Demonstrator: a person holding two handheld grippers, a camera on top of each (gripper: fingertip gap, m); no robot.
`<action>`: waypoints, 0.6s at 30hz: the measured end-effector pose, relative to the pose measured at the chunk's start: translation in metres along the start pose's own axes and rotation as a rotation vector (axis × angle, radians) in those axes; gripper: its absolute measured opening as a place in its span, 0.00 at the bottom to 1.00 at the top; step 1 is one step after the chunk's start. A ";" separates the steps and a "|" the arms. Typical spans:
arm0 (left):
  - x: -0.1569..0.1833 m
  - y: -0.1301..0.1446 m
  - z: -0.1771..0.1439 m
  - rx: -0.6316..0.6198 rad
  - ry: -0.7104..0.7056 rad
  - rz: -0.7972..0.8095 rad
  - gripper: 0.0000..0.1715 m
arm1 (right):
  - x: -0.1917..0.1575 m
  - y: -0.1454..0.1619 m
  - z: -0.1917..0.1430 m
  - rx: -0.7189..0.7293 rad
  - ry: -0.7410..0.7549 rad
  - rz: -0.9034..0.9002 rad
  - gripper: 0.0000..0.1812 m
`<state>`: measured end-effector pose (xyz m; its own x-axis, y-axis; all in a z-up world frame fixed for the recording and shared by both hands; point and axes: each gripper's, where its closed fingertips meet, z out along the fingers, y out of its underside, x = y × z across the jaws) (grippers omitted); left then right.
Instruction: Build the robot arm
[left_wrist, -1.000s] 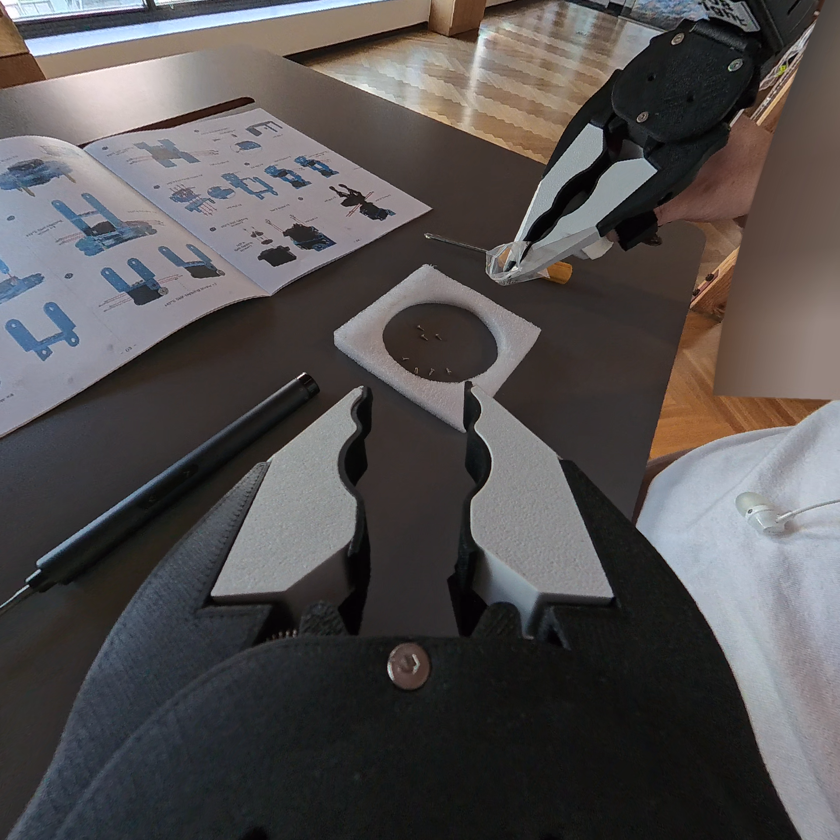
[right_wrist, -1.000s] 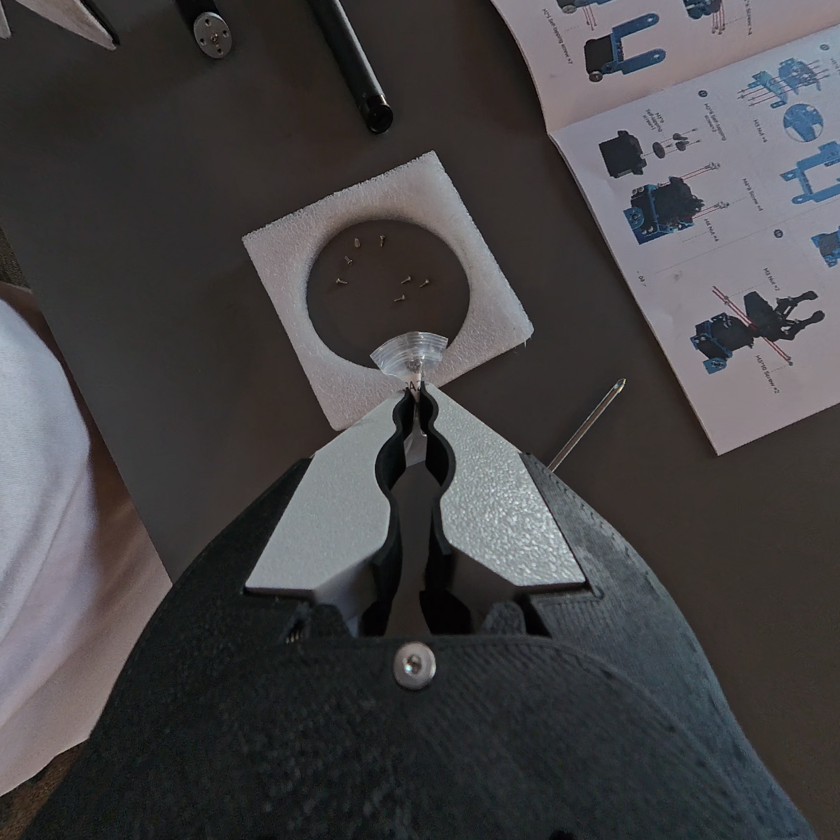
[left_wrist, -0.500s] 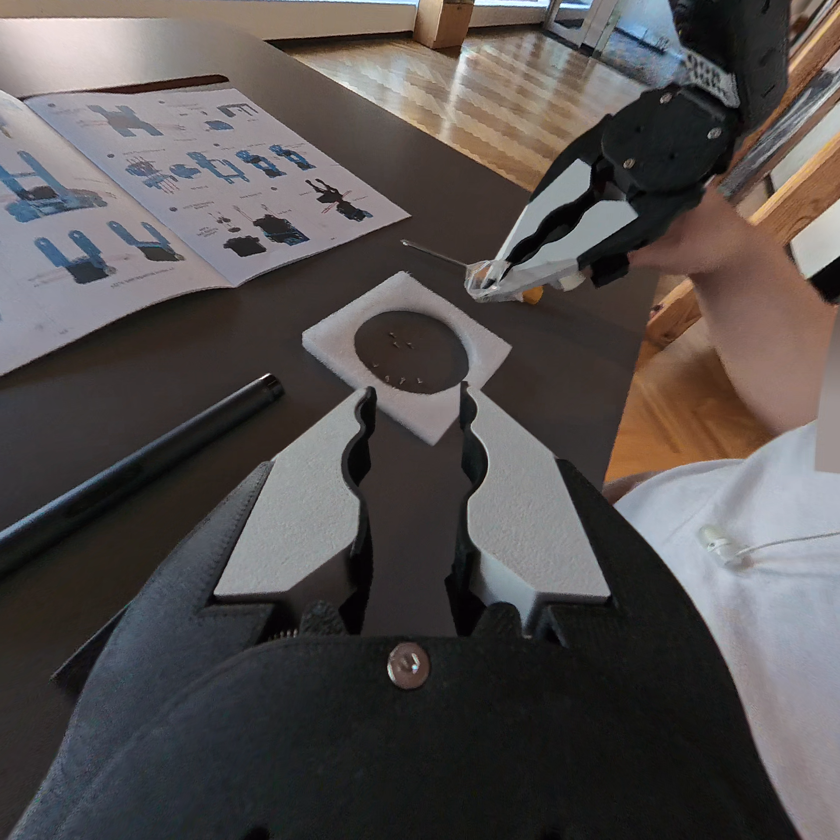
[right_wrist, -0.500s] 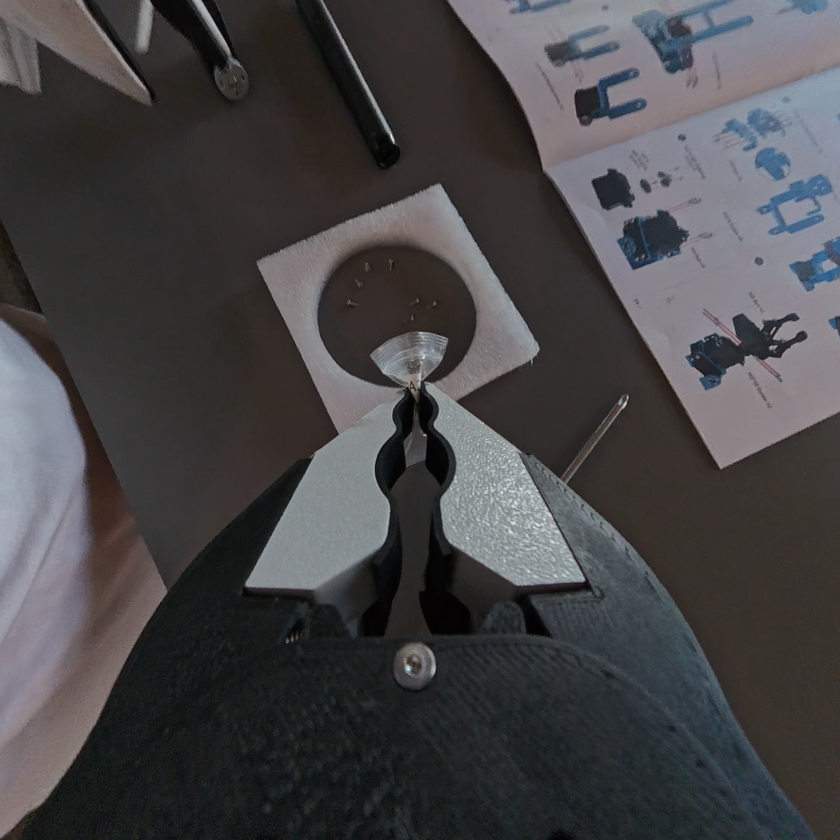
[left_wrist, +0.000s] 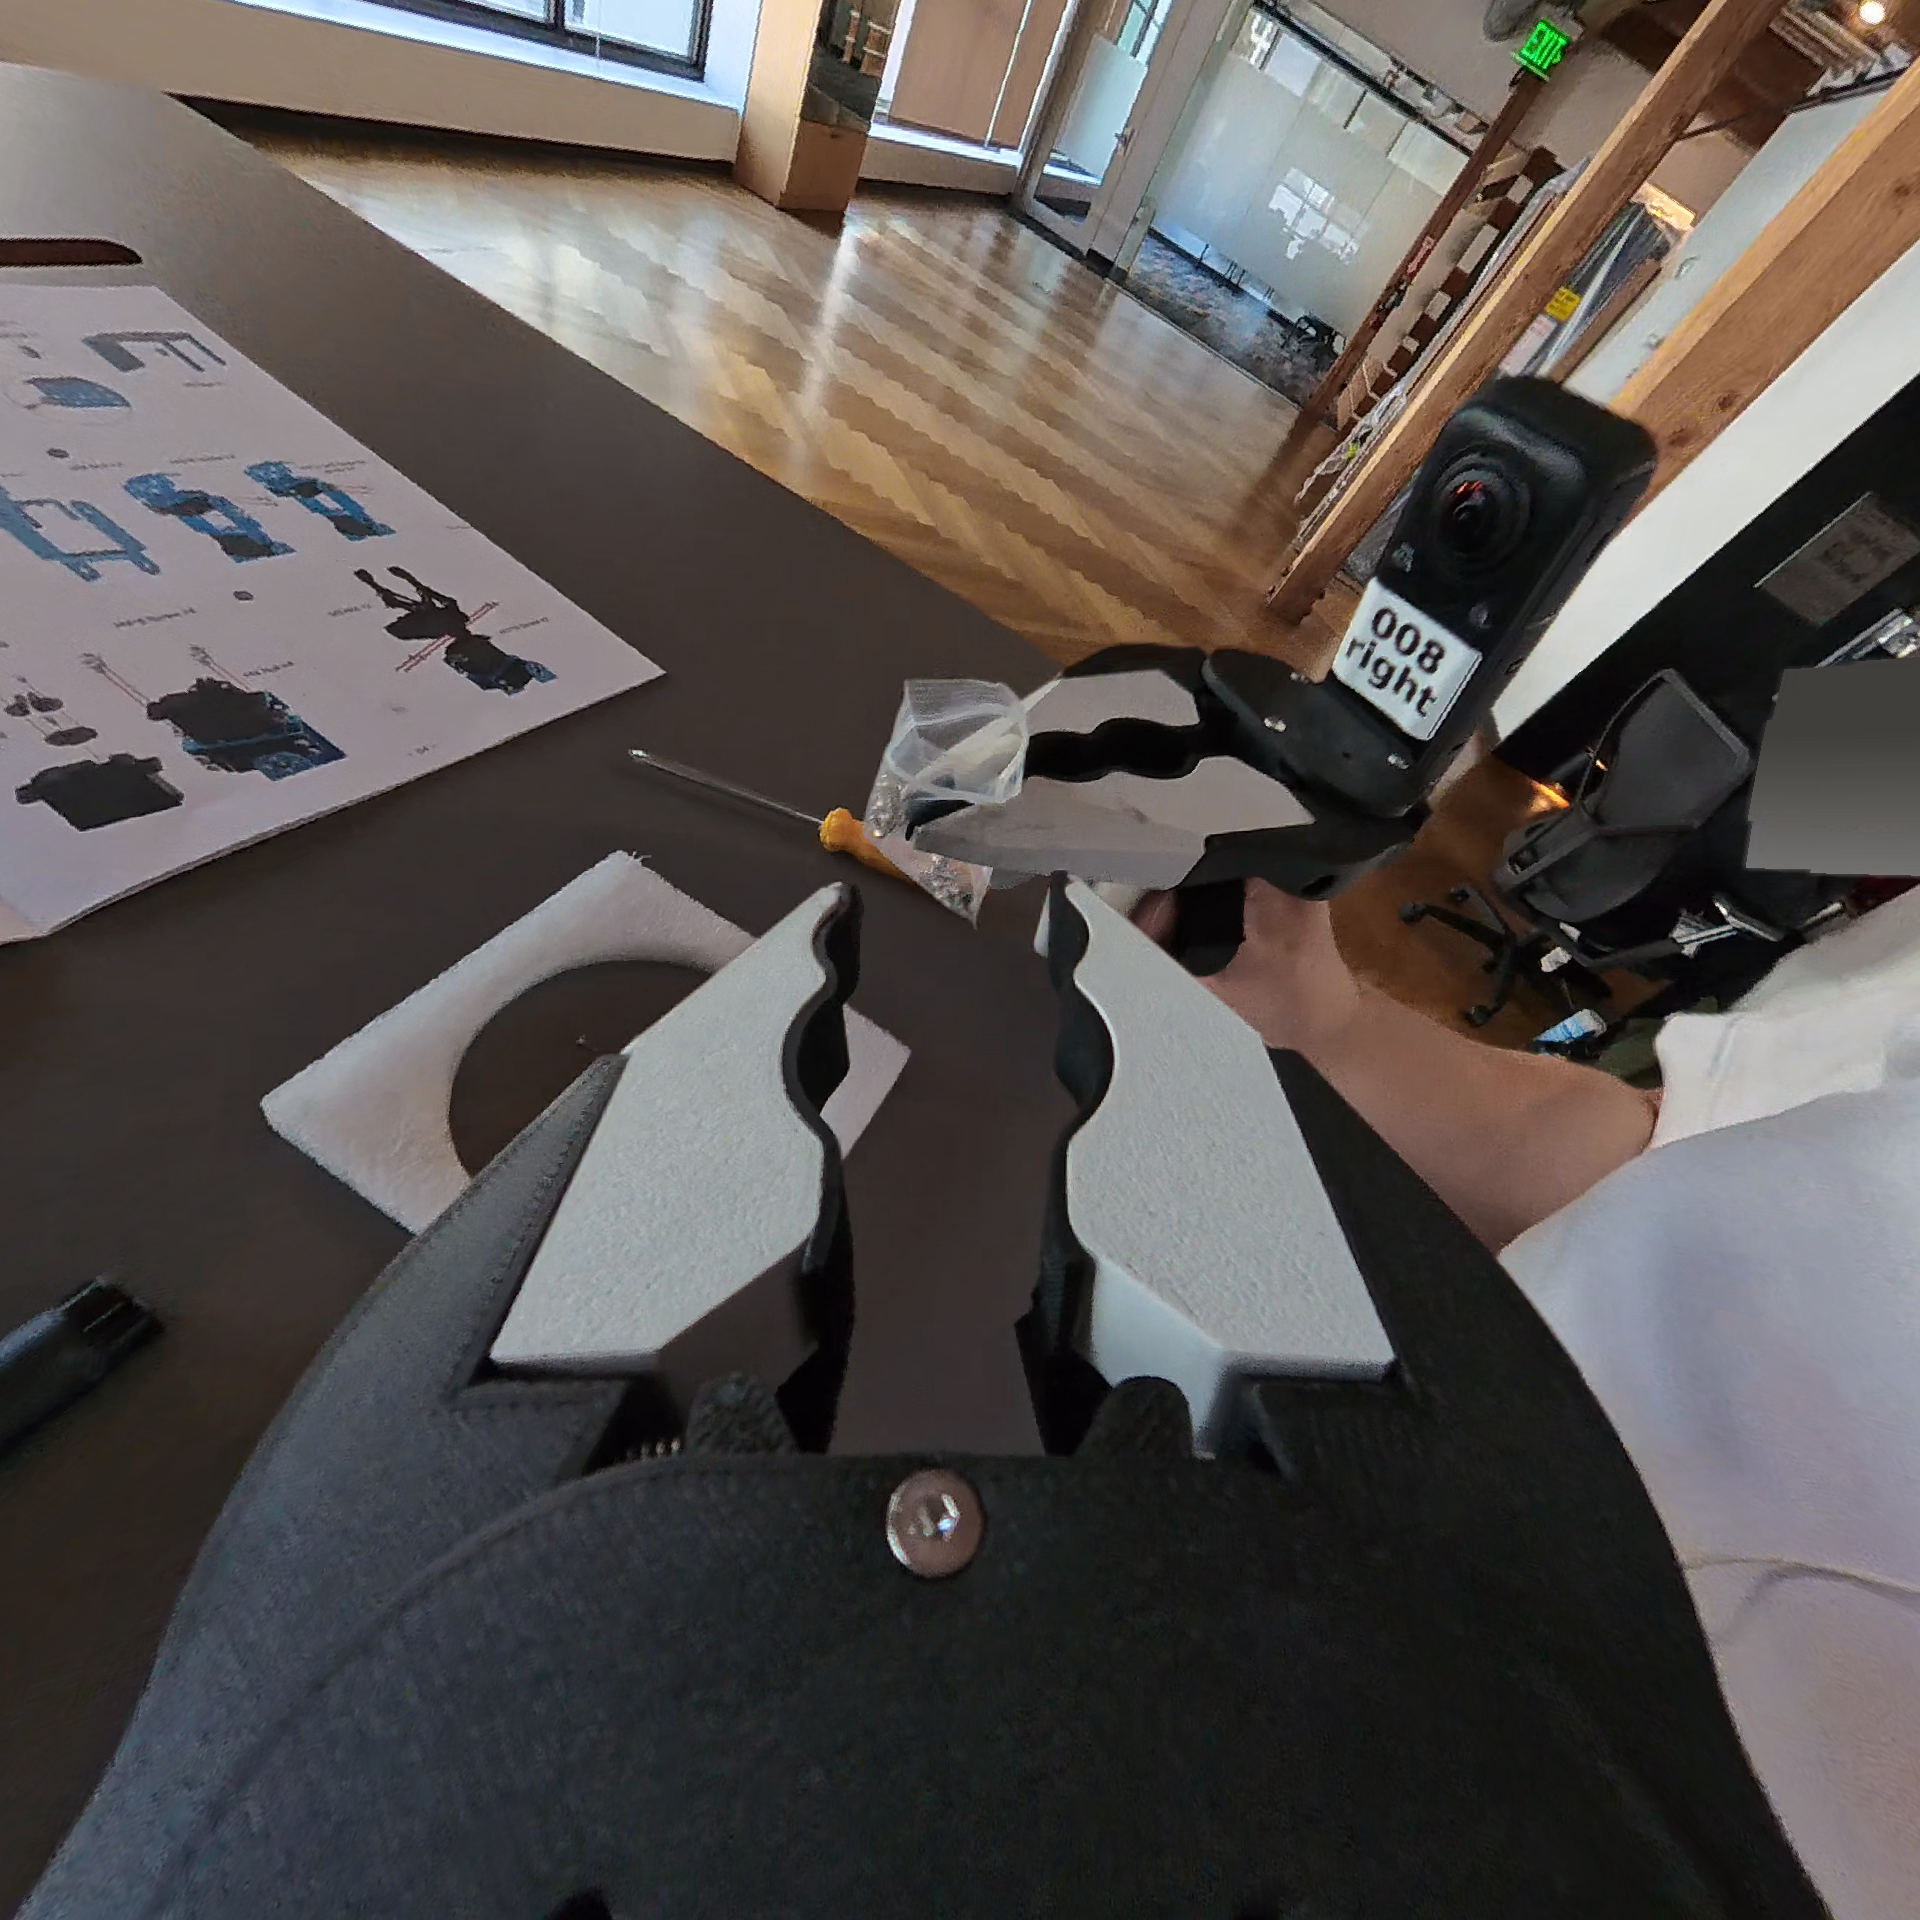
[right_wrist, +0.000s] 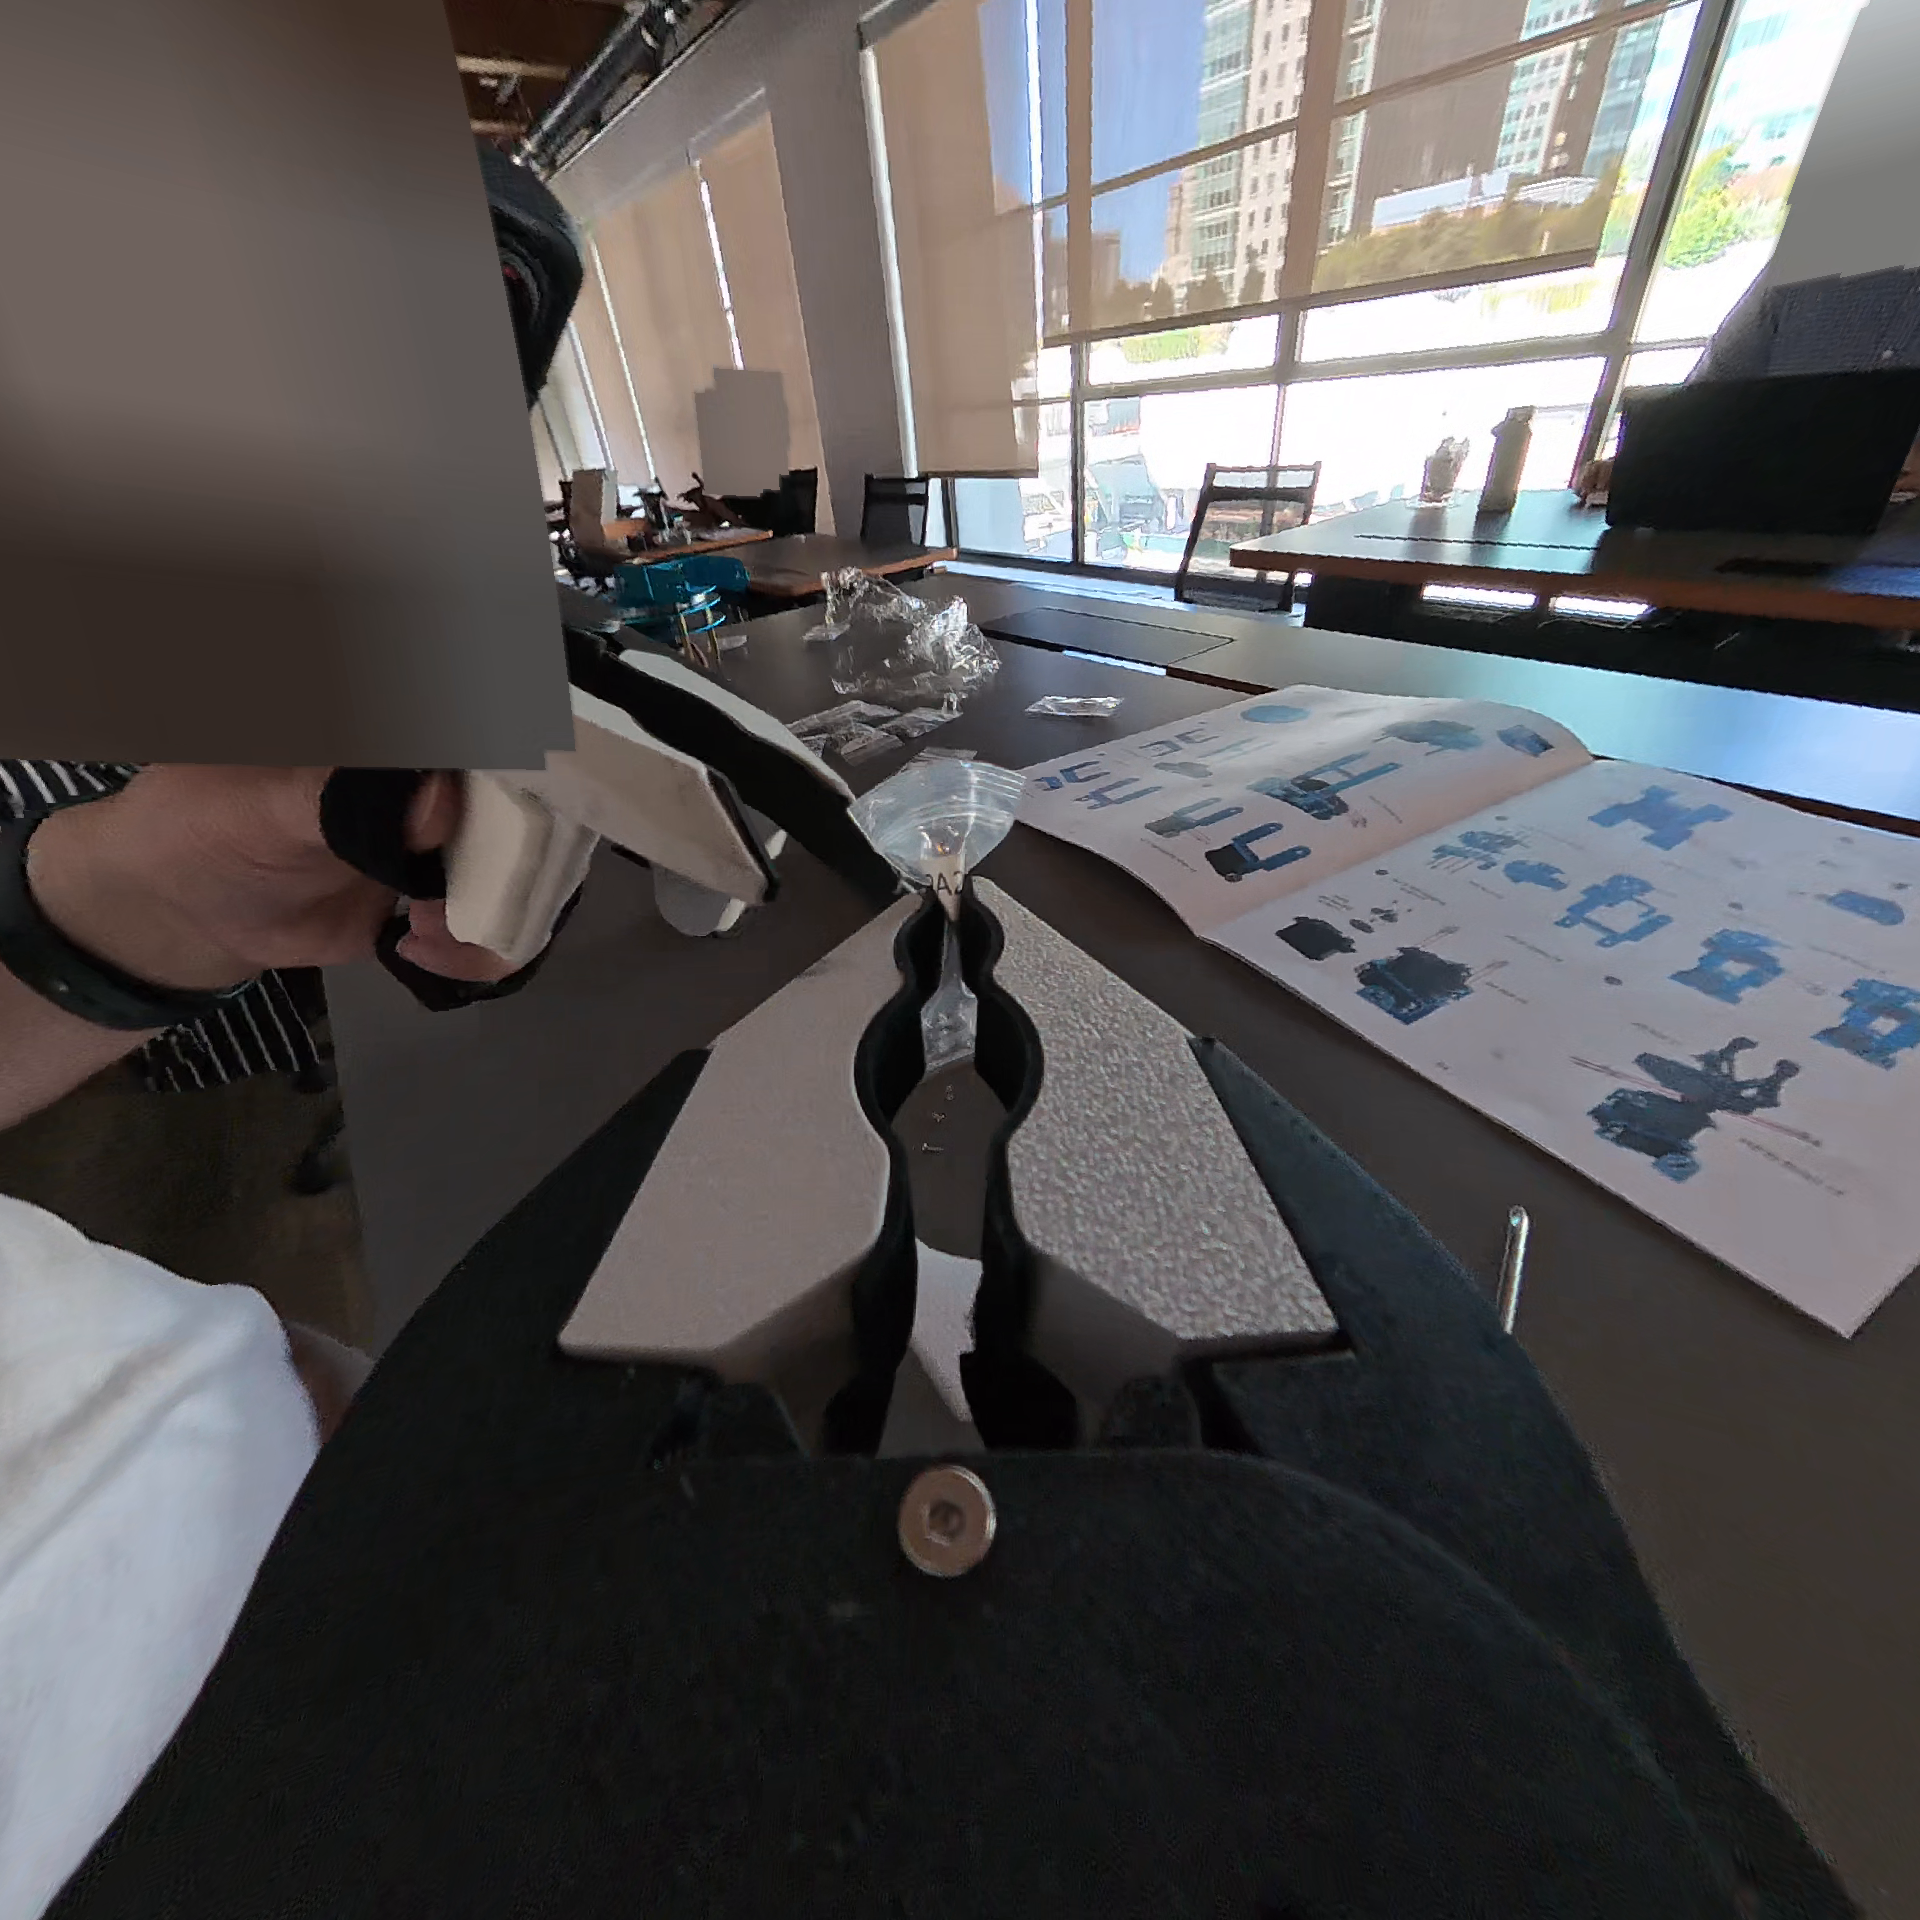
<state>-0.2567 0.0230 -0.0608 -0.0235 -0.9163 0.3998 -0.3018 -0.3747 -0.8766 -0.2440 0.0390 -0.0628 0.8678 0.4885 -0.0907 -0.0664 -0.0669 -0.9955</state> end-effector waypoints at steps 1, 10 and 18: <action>0.001 -0.002 0.001 0.008 -0.004 -0.001 0.19 | 0.003 0.000 -0.001 0.005 0.015 0.004 0.00; -0.002 -0.014 0.000 0.043 -0.170 0.090 0.16 | 0.003 -0.006 0.001 0.015 0.088 -0.098 0.01; -0.003 -0.019 0.002 0.095 -0.200 0.039 0.17 | 0.003 -0.010 0.006 0.017 0.154 -0.196 0.00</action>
<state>-0.2489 0.0325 -0.0462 0.1592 -0.9365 0.3126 -0.2126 -0.3417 -0.9154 -0.2434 0.0466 -0.0536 0.9298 0.3520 0.1079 0.1034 0.0315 -0.9941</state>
